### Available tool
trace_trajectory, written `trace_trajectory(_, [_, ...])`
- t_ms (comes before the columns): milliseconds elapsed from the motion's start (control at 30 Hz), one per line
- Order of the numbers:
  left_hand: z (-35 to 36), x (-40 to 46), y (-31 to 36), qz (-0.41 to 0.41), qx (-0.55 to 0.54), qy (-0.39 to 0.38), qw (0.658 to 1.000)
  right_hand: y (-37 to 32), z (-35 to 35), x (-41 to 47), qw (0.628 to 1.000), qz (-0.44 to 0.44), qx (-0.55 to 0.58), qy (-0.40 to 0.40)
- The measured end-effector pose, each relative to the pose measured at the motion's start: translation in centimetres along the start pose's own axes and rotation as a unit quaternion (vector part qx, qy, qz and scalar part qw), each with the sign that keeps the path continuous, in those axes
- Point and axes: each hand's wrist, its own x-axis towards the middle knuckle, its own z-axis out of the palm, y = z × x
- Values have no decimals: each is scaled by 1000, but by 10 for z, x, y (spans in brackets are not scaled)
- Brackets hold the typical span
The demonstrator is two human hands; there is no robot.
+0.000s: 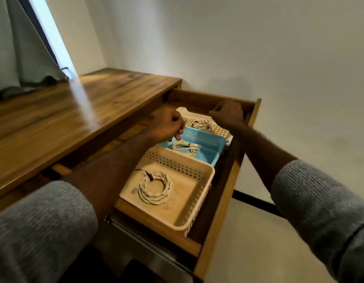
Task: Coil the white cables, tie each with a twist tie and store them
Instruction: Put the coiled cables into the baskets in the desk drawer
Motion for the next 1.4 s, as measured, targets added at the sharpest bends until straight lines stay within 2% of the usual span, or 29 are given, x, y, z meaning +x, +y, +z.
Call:
trace_trajectory(100, [16,-17,25,60,27,-5,998,10,-29,-30,991,-113,54,48])
trace_trajectory(167, [31,-31,41,100,56,-2,993,26,-44,-55,978,-174,47,105])
trace_trajectory(300, [65,-73,79,158,102,-15,982,71,-51,-115,966,-179,66,173])
trace_trajectory(400, [85,-101,85,151,153,-74,974,92,-34,-152,964,-179,128,149])
trace_trajectory(467, [95,-114,79,165,221,-100,956,97,-20,-165,961,-179,173,120])
trace_trajectory(633, [96,-118,72,167,307,-88,933,87,-4,-174,957,-147,215,125])
trace_trajectory(867, [66,-113,57,164,383,-81,906,82,36,-170,964,-176,189,58])
trace_trajectory(933, [53,-111,48,178,442,-76,876,69,48,-169,964,-179,195,38])
trace_trajectory(1033, [31,-106,30,193,560,-84,801,48,68,-164,964,-186,192,7])
trace_trajectory(1133, [11,-103,13,181,630,-88,750,27,88,-154,964,-188,186,-20])
trace_trajectory(1400, [-26,-124,-51,120,715,-25,688,-40,136,-134,962,-211,163,-53])
